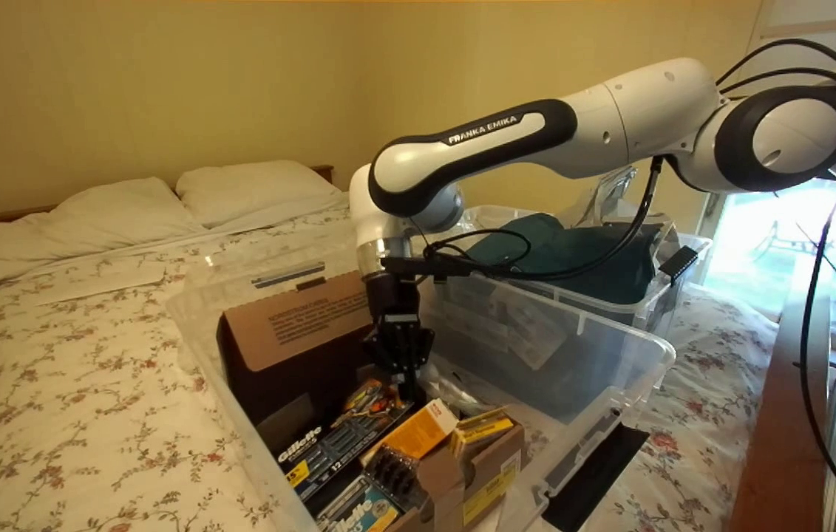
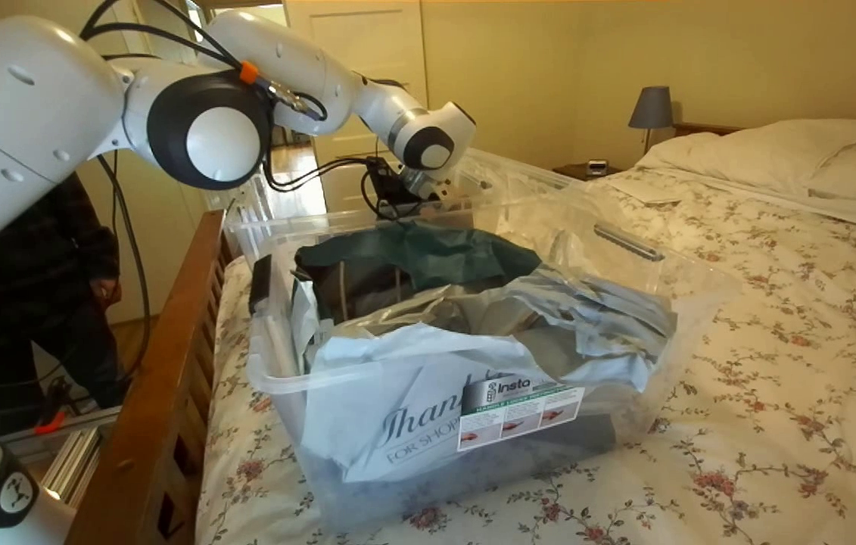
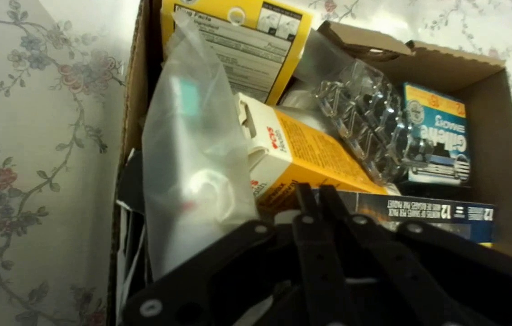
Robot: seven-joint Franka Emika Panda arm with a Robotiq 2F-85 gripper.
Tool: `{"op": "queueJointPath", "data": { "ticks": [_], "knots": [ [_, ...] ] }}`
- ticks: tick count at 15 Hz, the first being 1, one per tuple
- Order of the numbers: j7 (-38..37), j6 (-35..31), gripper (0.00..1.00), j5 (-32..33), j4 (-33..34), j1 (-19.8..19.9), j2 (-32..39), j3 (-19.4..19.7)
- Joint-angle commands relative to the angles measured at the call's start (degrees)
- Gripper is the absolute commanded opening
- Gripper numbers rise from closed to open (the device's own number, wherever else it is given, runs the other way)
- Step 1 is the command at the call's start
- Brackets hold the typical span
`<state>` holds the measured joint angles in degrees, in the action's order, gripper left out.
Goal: Remove one box from the container on the left and put it in the container on the right.
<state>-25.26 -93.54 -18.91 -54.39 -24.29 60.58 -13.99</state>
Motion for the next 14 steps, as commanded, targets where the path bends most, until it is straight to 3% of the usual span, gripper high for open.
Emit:
{"op": "queueJointPath", "data": {
  "ticks": [1, 9, 14],
  "knots": [
    [-3.9, -0.7, 0.41, 6.0, 2.6, -5.4, 1.5, 3.4],
    [-4.9, -3.6, 0.95, 9.2, 4.2, -8.7, 2.9, 6.4],
    [1.4, -2.4, 1.00, 1.3, 5.7, -3.7, 5.6, 0.9]
  ]
}}
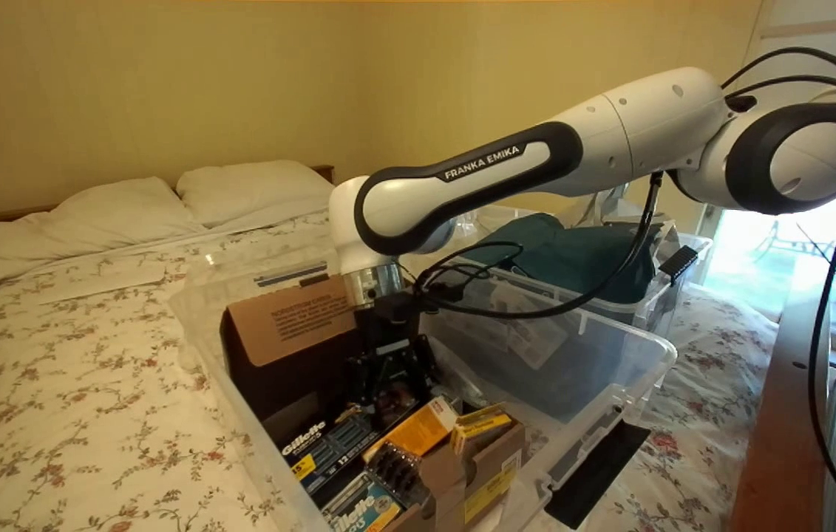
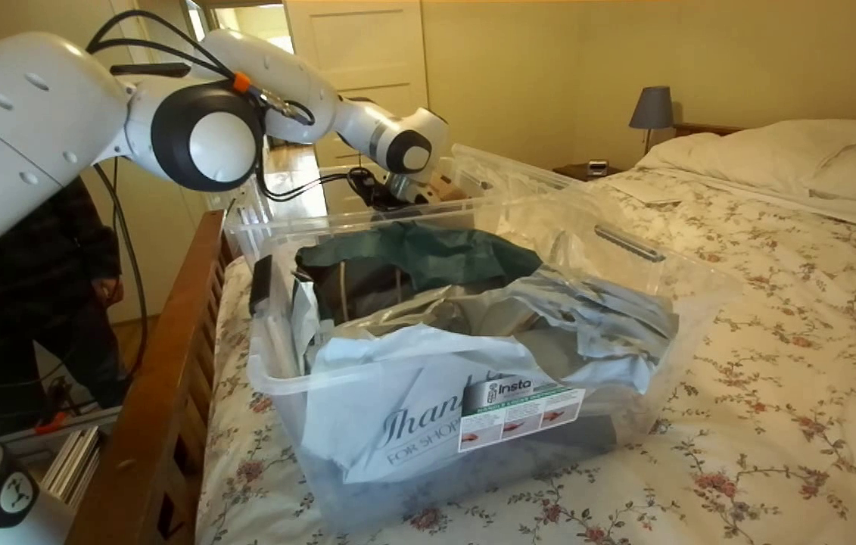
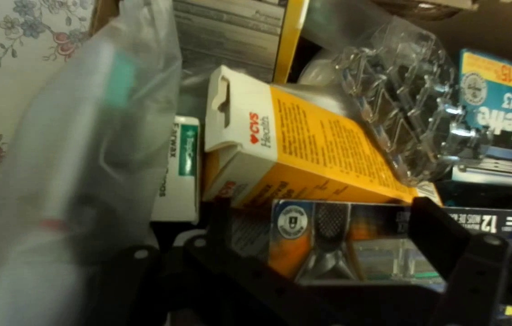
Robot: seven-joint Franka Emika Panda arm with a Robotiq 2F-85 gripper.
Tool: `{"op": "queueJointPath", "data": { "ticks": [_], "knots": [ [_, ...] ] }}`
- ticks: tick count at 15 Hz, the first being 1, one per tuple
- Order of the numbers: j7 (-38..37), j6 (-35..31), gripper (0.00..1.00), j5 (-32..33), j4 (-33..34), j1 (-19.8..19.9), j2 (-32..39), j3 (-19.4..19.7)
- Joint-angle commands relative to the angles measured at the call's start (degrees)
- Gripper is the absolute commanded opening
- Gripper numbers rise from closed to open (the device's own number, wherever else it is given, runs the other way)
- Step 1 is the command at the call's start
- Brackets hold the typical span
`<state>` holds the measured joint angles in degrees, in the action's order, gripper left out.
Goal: Remove one box from the container on the left and put it in the container on the right.
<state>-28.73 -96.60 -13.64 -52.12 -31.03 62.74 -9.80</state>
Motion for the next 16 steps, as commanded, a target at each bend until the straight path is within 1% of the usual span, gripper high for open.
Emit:
{"op": "queueJointPath", "data": {
  "ticks": [1, 2, 4, 5, 9, 10, 12, 13, 16],
  "knots": [
    [6.5, 0.7, 0.85, -4.8, 3.5, 3.6, 3.5, -4.2],
    [7.9, 0.8, 0.73, -5.6, 3.8, 4.2, 3.5, -5.2],
    [10.6, 0.8, 0.60, -6.7, 4.2, 5.1, 3.2, -7.2],
    [12.1, 1.0, 0.51, -6.6, 4.3, 5.3, 2.9, -8.0],
    [17.2, 1.5, 0.24, -7.4, 5.2, 6.6, 2.9, -11.5],
    [17.7, 1.5, 0.16, -7.4, 5.1, 6.7, 2.6, -12.1],
    [17.9, 0.9, 0.04, -6.7, 5.1, 6.8, 2.0, -12.4],
    [17.7, 0.7, 0.01, -6.3, 5.3, 6.6, 1.9, -12.4],
    [15.9, -0.3, 0.00, -4.4, 5.2, 5.3, 0.0, -11.1]
  ]
}}
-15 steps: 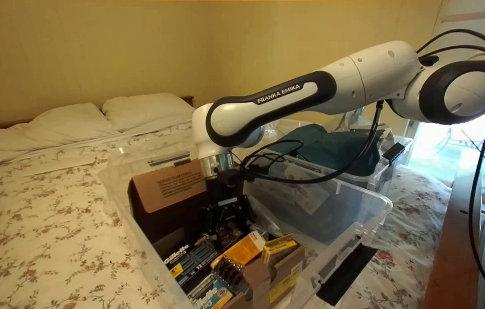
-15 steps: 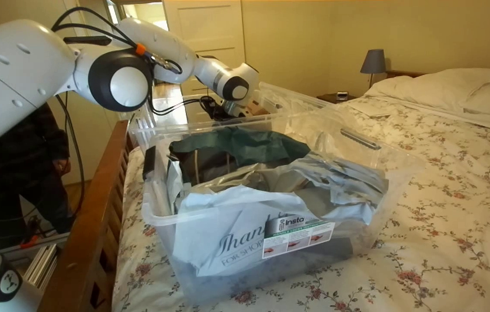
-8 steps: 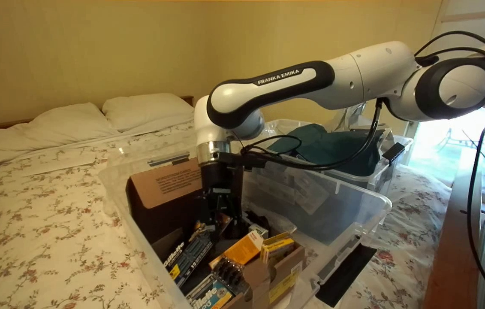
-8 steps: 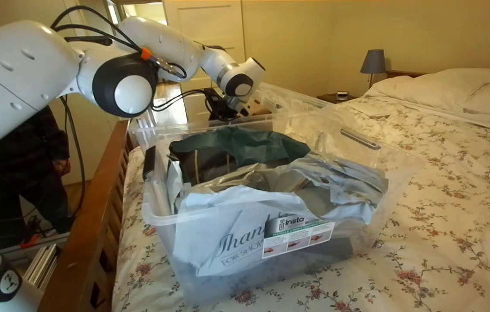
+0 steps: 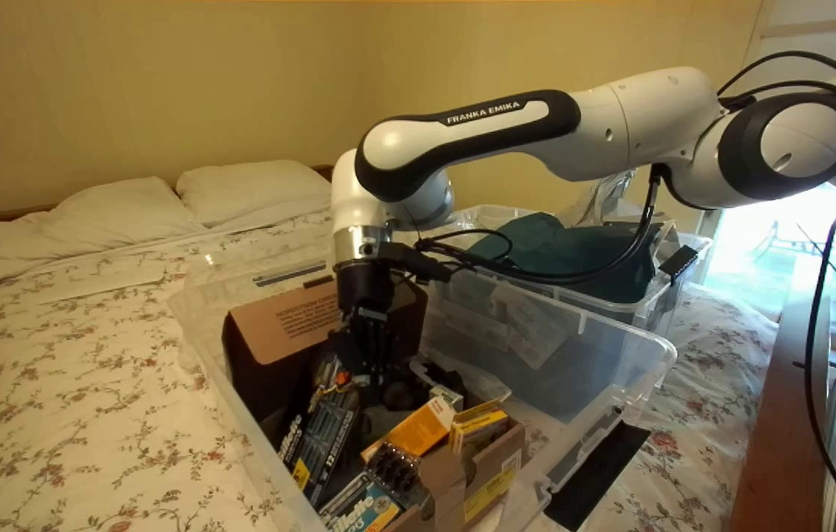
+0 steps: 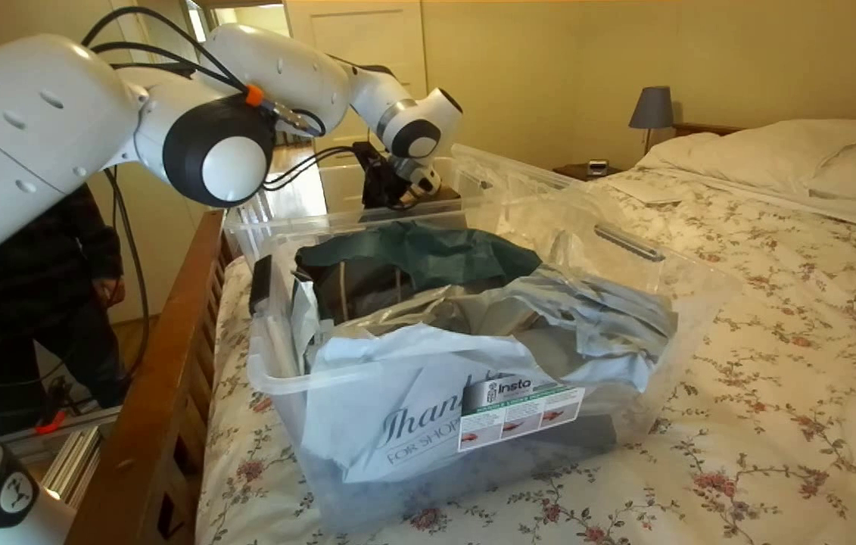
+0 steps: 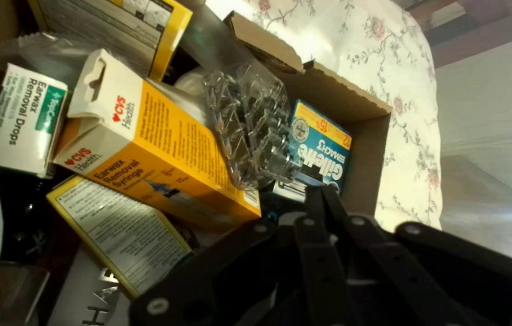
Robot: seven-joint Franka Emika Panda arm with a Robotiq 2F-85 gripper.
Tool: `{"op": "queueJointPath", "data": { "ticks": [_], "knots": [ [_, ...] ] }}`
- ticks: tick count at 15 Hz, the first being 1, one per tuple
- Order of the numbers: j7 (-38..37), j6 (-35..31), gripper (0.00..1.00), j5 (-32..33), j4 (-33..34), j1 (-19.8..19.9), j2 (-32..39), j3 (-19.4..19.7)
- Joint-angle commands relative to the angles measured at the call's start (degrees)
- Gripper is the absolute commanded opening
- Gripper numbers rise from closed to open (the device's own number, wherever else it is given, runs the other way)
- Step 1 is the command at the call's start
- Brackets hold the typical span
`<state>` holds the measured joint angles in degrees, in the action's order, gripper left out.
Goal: Remove one box from the container on the left and put it in the container on the right.
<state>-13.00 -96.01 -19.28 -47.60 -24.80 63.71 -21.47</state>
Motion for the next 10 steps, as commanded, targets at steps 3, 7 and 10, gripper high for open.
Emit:
{"op": "queueJointPath", "data": {
  "ticks": [3, 7, 10],
  "knots": [
    [-3.4, -1.9, 0.01, 4.2, 0.1, -3.2, -4.1, 2.5],
    [-12.8, -6.4, 0.01, 8.9, -4.0, -8.0, -11.4, 5.3],
    [-20.3, -11.2, 0.01, 11.5, -7.4, -12.0, -18.0, 6.8]
  ]
}}
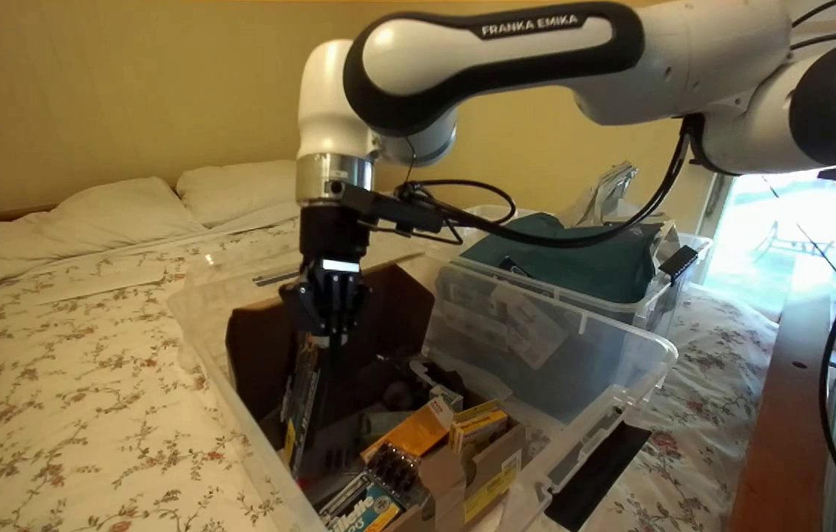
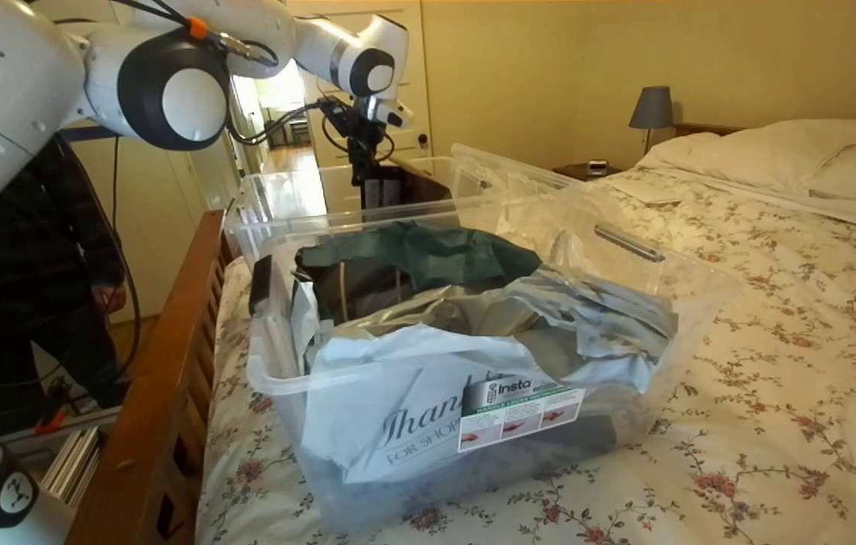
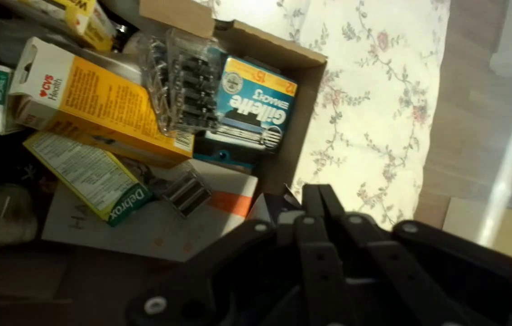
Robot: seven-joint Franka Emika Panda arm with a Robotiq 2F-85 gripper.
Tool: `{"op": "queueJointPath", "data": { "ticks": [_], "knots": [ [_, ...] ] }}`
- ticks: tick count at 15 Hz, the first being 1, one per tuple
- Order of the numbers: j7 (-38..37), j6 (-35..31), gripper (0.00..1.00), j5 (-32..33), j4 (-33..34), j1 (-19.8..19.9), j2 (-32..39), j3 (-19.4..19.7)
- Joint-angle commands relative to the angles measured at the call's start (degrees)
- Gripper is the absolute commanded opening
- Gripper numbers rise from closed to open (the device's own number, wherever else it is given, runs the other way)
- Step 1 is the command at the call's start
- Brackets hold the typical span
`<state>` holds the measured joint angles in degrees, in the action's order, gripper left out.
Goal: Remove one box from the container on the left and put it in the container on the right.
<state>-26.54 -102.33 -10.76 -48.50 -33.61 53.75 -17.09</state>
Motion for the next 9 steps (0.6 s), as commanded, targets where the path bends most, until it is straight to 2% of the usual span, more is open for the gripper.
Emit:
{"op": "queueJointPath", "data": {
  "ticks": [1, 6, 7, 9],
  "knots": [
    [-9.5, -6.3, 0.01, 3.7, -8.1, -4.1, -10.6, 3.0],
    [-20.6, -15.1, 0.01, 8.8, -17.5, -7.9, -21.7, 6.9],
    [-16.9, -10.7, 0.04, 6.0, -9.2, -7.0, -16.2, 4.6],
    [-18.7, -12.2, 0.04, 7.2, -12.8, -7.5, -19.4, 5.8]
  ]
}}
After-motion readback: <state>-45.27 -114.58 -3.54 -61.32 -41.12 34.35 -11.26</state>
